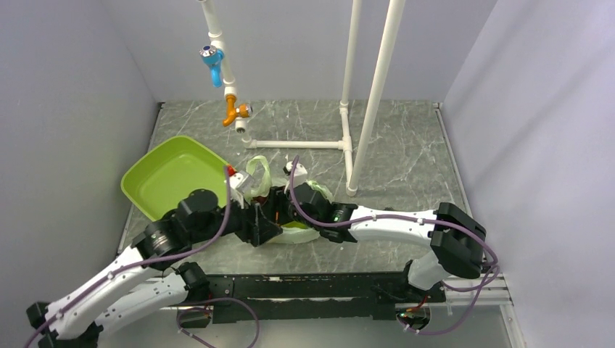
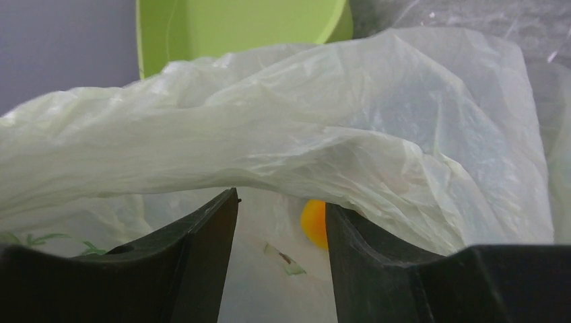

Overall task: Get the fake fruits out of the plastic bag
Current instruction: Adjust the plastic bag at the center of the board.

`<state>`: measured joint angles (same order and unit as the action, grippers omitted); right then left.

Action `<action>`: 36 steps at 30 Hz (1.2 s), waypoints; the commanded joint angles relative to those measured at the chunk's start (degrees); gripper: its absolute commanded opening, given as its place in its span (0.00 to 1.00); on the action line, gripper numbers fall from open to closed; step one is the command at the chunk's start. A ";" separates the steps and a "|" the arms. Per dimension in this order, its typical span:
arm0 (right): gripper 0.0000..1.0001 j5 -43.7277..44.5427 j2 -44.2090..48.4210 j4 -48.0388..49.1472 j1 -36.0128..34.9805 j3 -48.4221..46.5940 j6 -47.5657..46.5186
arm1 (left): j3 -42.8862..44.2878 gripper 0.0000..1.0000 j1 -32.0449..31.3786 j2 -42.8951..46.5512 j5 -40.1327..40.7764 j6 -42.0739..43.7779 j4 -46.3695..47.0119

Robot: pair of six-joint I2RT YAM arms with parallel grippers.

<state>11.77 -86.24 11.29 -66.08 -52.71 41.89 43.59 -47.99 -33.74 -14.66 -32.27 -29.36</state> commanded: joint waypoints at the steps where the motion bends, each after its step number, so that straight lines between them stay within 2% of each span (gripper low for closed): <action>1: 0.53 -0.91 2.55 1.20 -0.03 2.24 1.54 | 4.70 0.66 -5.10 -5.54 23.05 1.80 -2.60; 3: 0.53 0.56 4.09 0.30 -0.04 4.08 1.44 | 3.91 0.63 -5.52 -4.49 29.48 -0.05 -4.71; 5: 0.52 1.81 6.17 -0.38 -0.07 6.47 1.55 | -0.20 0.63 -5.55 -0.50 32.24 -1.59 -2.78; 9: 0.48 2.31 10.34 1.32 -0.65 12.10 0.08 | -6.64 0.64 -5.60 3.46 33.13 -5.91 -2.97; 14: 0.49 2.88 10.46 7.49 -8.22 18.13 -9.80 | -11.33 0.74 -5.56 1.39 29.62 -9.09 -6.35; 18: 0.48 4.06 5.76 7.04 -10.82 19.99 -7.52 | -11.33 0.77 -5.59 1.18 29.47 -11.80 -9.54; 21: 0.46 5.04 6.13 7.85 -11.98 22.03 -6.12 | -10.12 0.76 -5.50 1.51 28.83 -12.23 -9.80; 24: 0.46 6.39 9.30 8.17 -12.19 23.19 -6.19 | -10.13 0.70 -5.54 1.87 21.14 -8.96 -2.73; 27: 0.48 9.92 12.11 4.98 -12.18 21.67 -6.92 | -9.92 0.68 -5.56 1.64 16.41 -7.61 3.41; 33: 0.65 15.79 15.71 0.78 -10.92 17.22 -10.29 | -7.47 0.73 -5.55 -0.30 18.81 -8.02 2.52; 34: 0.65 16.17 15.61 0.80 -10.06 16.88 -10.30 | -7.17 0.72 -5.58 -0.46 19.06 -8.32 2.47; 36: 0.56 17.92 15.24 0.55 -8.95 16.20 -8.81 | -7.30 0.67 -5.61 -0.30 17.49 -8.84 4.68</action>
<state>23.97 -71.66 12.73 -76.95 -33.80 33.17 34.13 -53.34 -33.91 4.91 -41.19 -29.32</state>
